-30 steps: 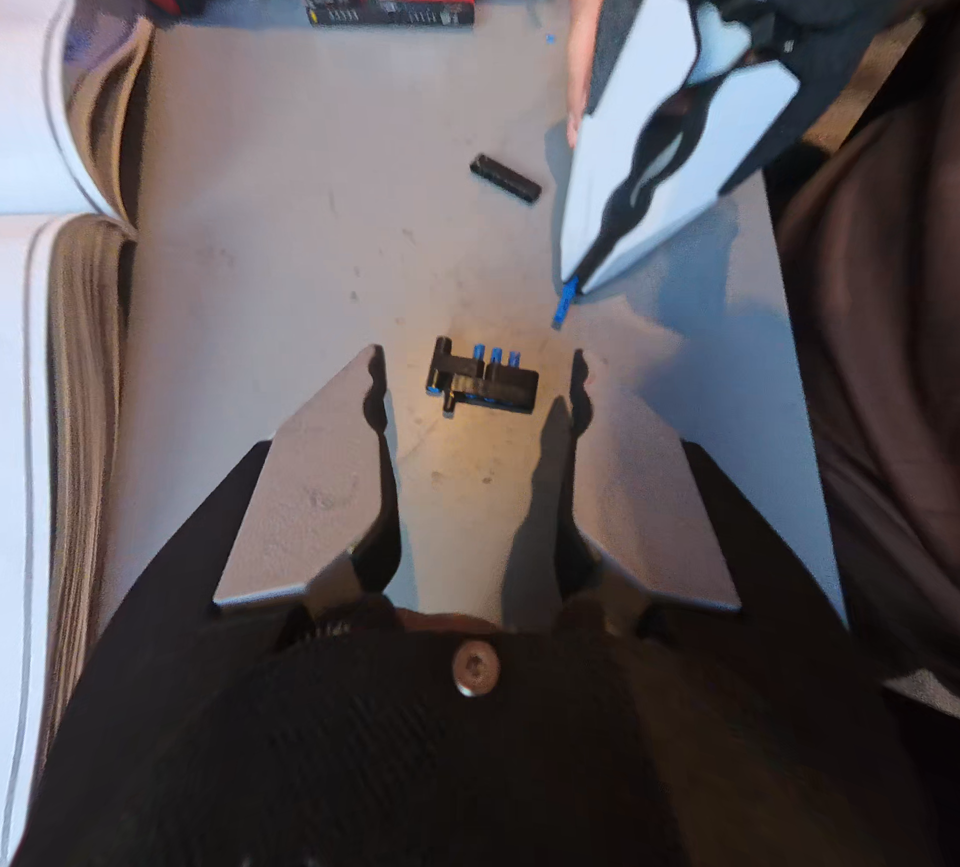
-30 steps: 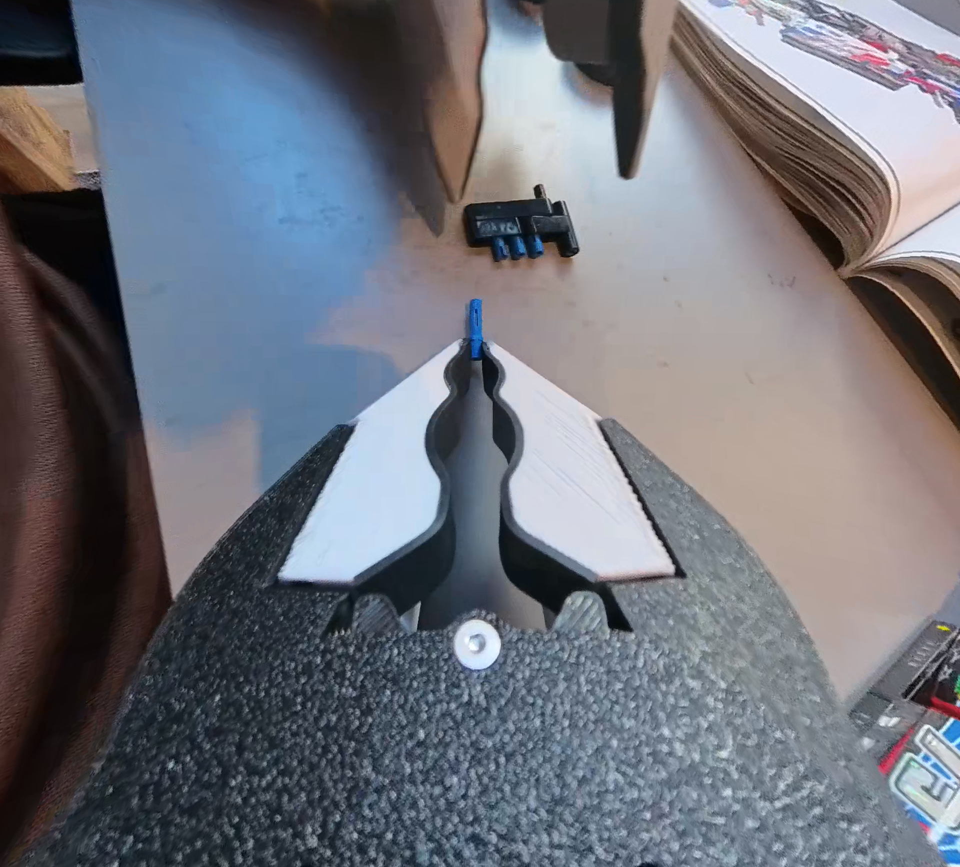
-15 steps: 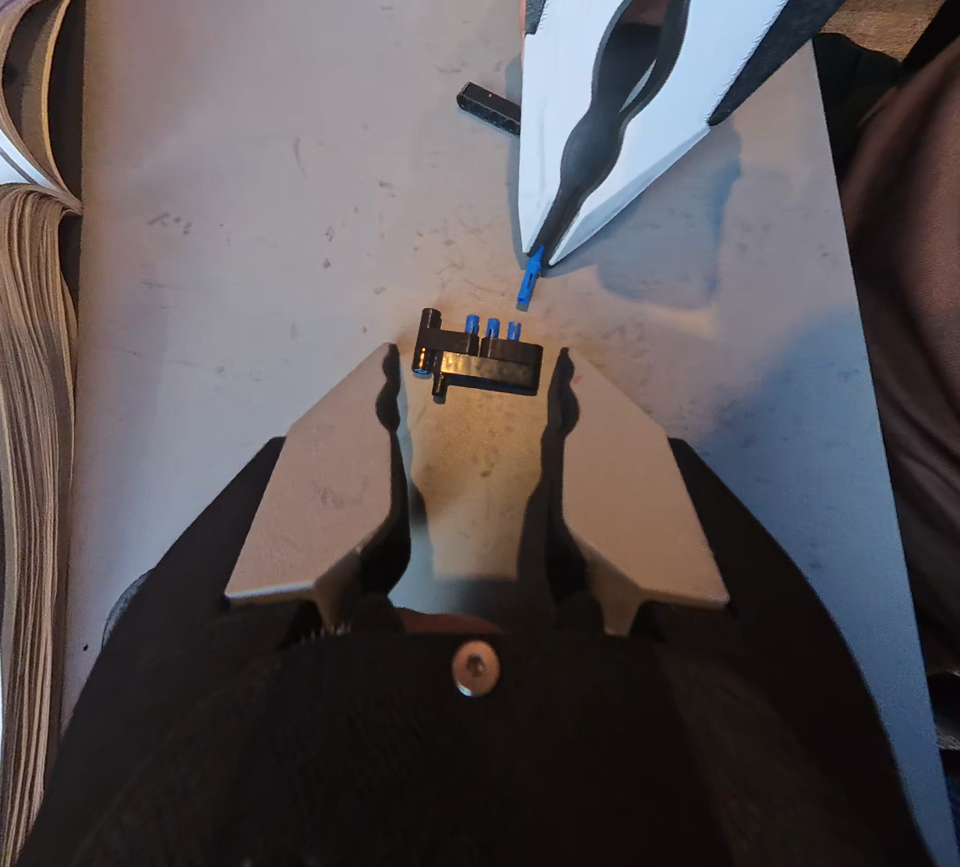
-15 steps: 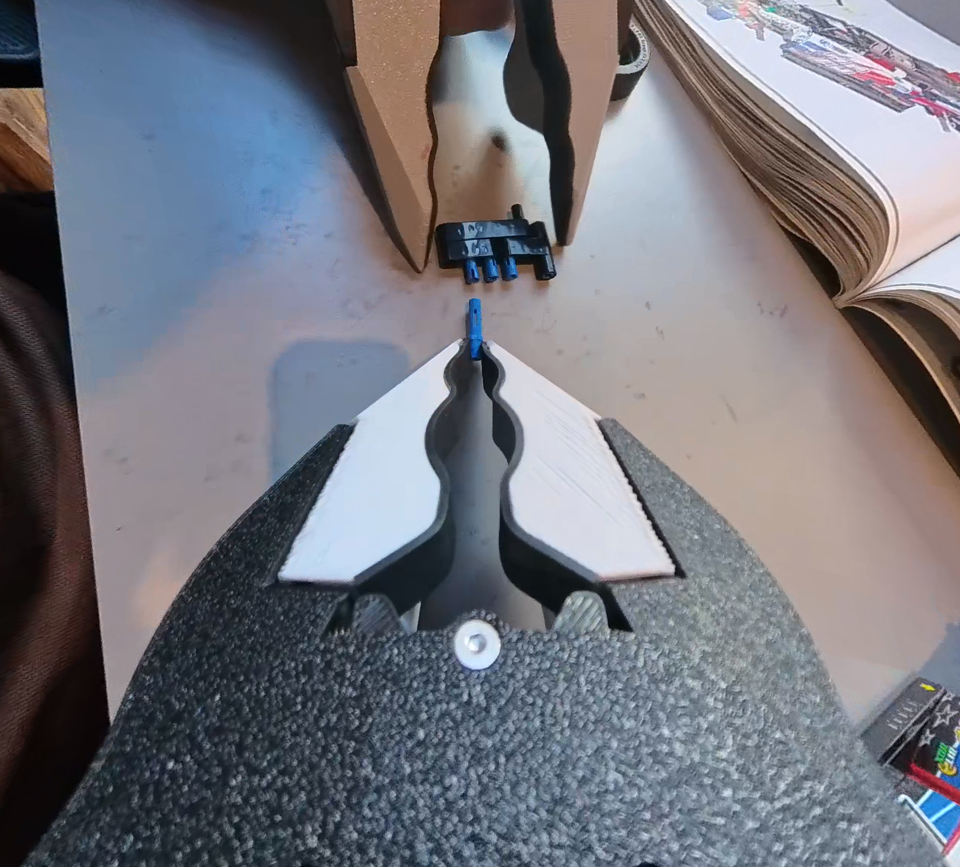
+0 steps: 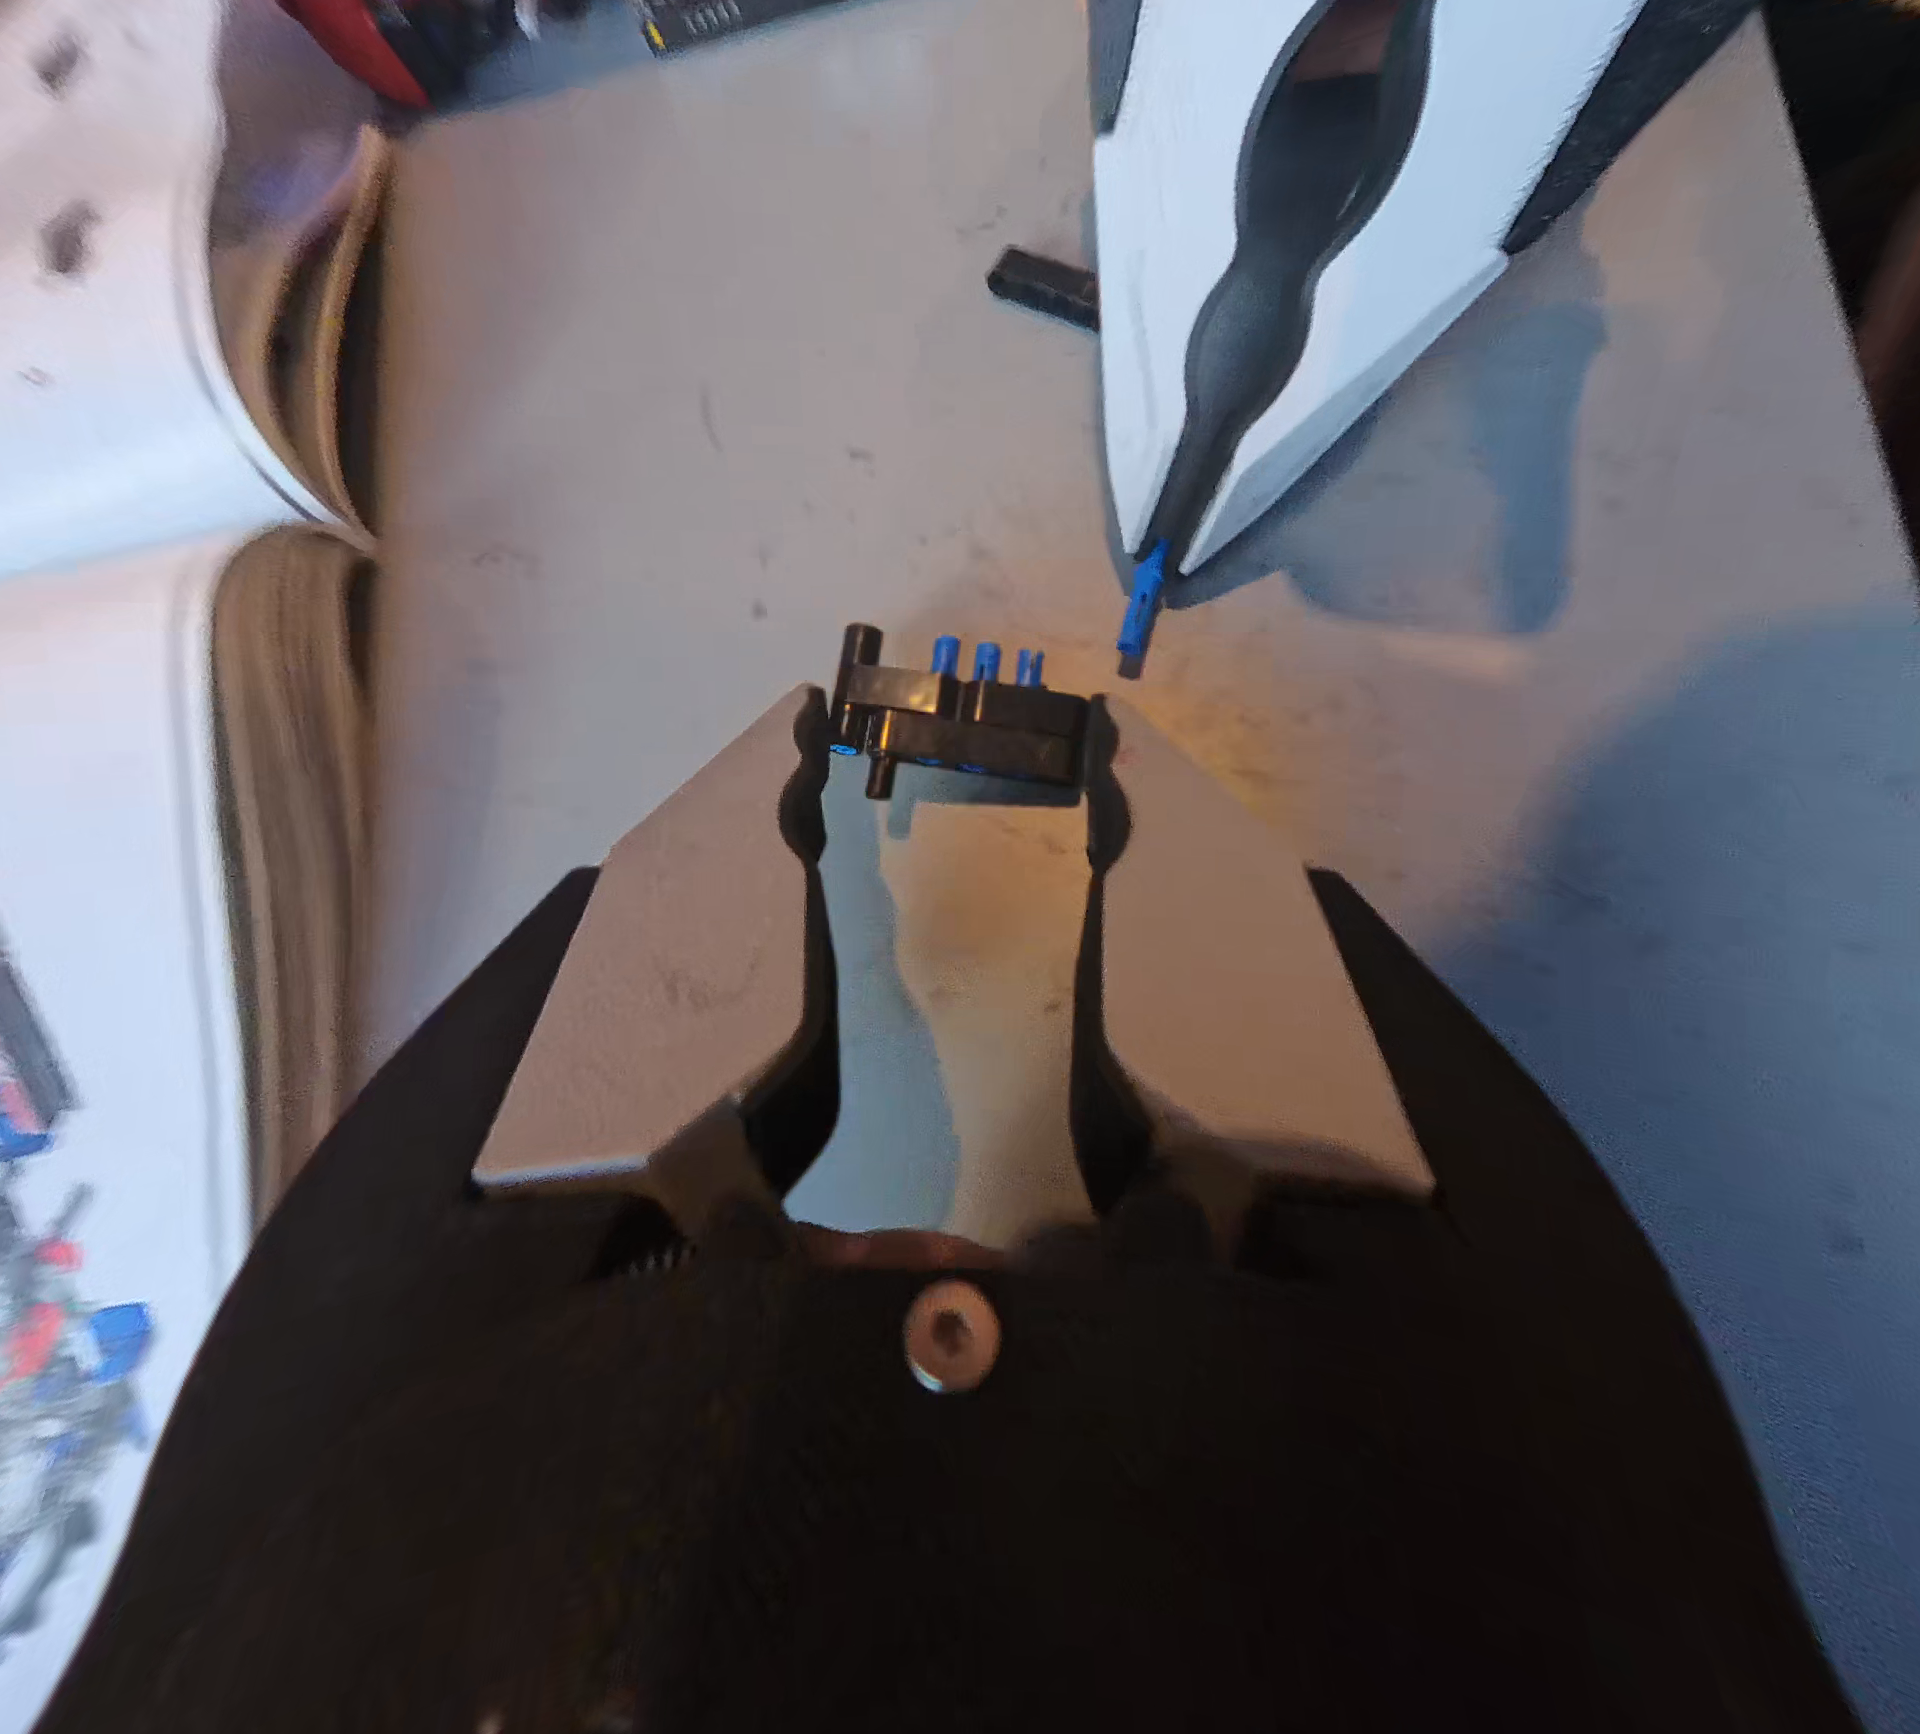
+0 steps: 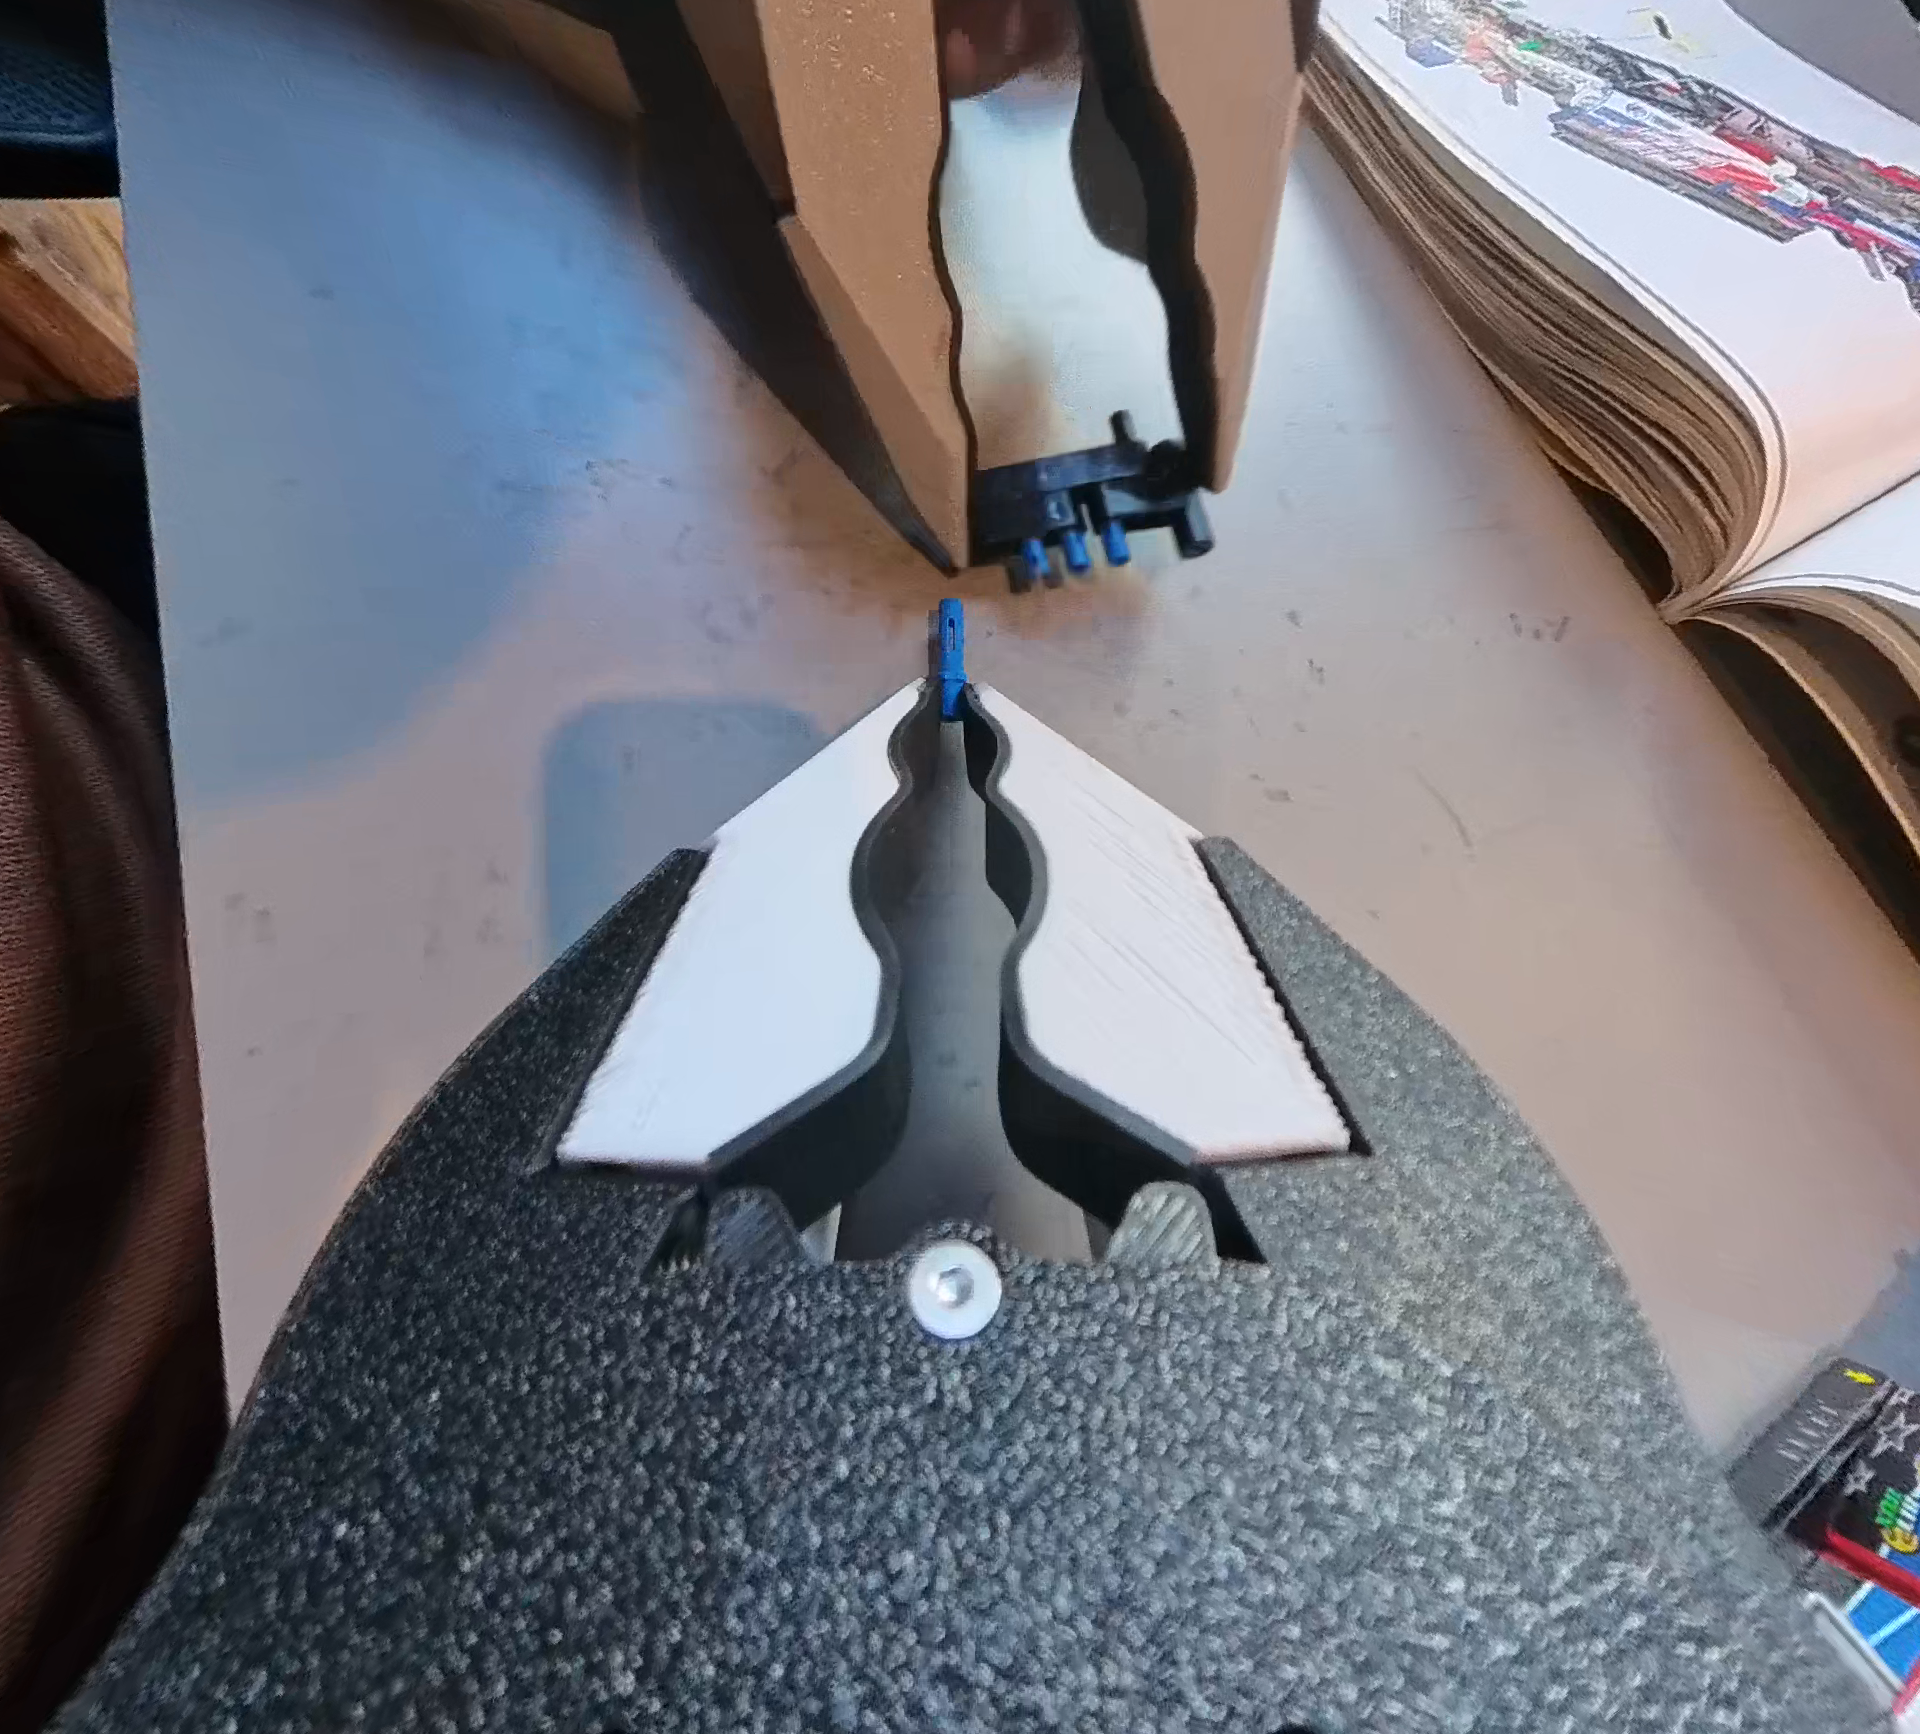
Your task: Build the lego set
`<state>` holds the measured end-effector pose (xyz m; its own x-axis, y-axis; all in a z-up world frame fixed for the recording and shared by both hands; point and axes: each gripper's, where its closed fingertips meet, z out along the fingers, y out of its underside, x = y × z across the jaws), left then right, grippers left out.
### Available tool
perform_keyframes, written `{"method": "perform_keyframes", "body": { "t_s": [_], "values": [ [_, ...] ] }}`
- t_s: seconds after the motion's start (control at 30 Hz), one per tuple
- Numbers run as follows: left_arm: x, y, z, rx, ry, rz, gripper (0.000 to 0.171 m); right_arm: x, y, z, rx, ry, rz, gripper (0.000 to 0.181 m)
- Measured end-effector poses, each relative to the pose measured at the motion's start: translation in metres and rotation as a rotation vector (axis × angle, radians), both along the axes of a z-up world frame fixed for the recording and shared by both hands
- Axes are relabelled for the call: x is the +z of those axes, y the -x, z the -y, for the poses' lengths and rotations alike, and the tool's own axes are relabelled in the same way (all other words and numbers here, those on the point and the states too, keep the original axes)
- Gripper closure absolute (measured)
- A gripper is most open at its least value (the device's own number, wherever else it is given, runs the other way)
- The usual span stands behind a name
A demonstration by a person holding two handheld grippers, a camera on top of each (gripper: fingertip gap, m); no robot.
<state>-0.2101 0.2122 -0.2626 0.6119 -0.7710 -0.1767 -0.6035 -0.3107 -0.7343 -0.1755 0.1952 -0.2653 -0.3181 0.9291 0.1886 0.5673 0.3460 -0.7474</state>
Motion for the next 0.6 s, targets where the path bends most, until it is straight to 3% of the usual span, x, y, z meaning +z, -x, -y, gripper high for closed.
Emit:
{"method": "perform_keyframes", "body": {
  "t_s": [0.13,0.23,0.6],
  "values": [
    [0.024,0.006,-0.019,0.023,-0.354,-0.182,0.126,-0.003,0.0,-0.004,-0.027,0.026,0.03,0.177],
    [0.038,0.004,-0.021,0.01,-0.52,-0.252,0.125,-0.005,0.0,-0.006,-0.04,0.025,0.04,0.177],
    [0.039,0.009,-0.026,0.067,-0.469,-0.177,0.125,-0.003,0.001,-0.007,-0.051,0.035,0.03,0.177]
  ]
}}
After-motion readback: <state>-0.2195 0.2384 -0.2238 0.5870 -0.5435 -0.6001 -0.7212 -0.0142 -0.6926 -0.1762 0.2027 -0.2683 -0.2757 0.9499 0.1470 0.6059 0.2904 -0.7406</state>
